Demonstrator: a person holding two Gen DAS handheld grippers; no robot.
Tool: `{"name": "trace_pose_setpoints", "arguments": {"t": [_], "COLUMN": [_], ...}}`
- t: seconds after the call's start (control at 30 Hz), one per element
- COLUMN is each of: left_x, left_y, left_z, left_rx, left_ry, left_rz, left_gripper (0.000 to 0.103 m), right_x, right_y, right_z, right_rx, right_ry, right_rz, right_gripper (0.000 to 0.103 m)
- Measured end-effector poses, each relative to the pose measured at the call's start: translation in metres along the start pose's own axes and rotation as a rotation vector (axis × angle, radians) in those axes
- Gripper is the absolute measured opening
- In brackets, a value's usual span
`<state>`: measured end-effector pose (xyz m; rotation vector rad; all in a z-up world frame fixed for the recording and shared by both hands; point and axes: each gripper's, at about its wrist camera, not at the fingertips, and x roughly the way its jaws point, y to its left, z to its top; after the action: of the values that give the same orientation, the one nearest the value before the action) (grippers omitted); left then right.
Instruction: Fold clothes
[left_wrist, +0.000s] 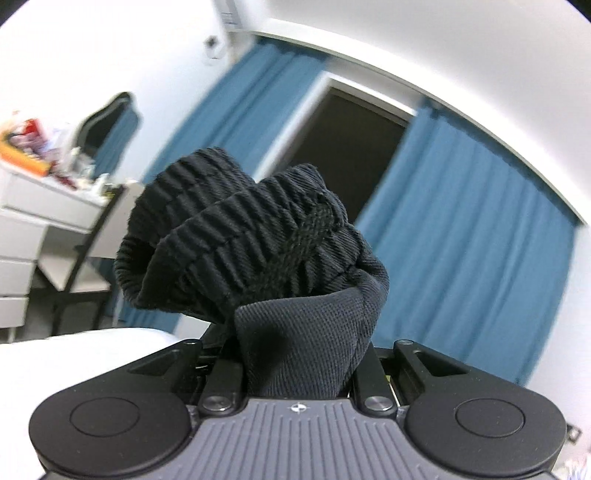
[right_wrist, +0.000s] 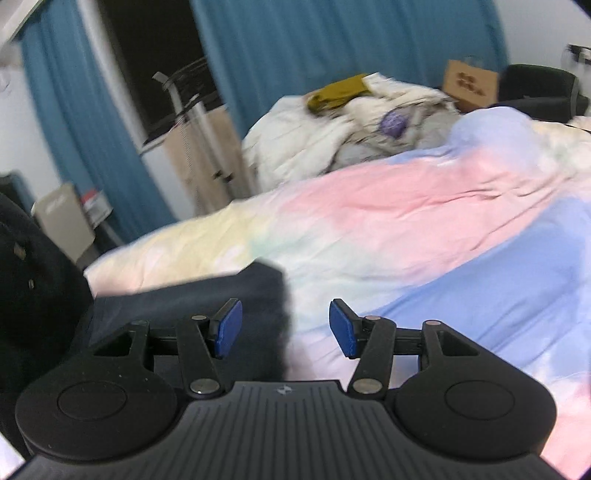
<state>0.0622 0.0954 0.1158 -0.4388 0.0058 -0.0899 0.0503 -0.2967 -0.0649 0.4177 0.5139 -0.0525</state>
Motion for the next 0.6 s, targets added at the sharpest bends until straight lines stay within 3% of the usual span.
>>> {"name": "trace_pose_setpoints", "arguments": {"t": [0.17, 0.3, 0.4, 0.6], "left_x": [0.014, 0.018, 0.020, 0.027], "left_y": [-0.064, -0.100, -0.116, -0.136], "left_z": [-0.061, -0.134, -0.189, -0.239], "left_rx": [0.131, 0.280, 0.422, 0.650], "left_ry": [0.080, 0.208, 0.324, 0.389], "left_rz": [-0.075, -0.130, -0.165, -0.198], "left_gripper": [0.017, 0.017, 0.017, 0.018], "right_x": [-0.016, -0.020, -0.015, 0.002], "right_y": [-0.029, -0.049, -0.062, -0.067], "right_z": [0.019, 0.029, 0.032, 0.031], "right_rx": [0.096, 0.157, 0.186, 0.208], "right_ry": [-0.075, -0.115, -0.109, -0.059], "right_rz": [-0.009, -0.012, -0.008, 0.049], "right_gripper": [0.056, 0.057, 0.057, 0.057]}}
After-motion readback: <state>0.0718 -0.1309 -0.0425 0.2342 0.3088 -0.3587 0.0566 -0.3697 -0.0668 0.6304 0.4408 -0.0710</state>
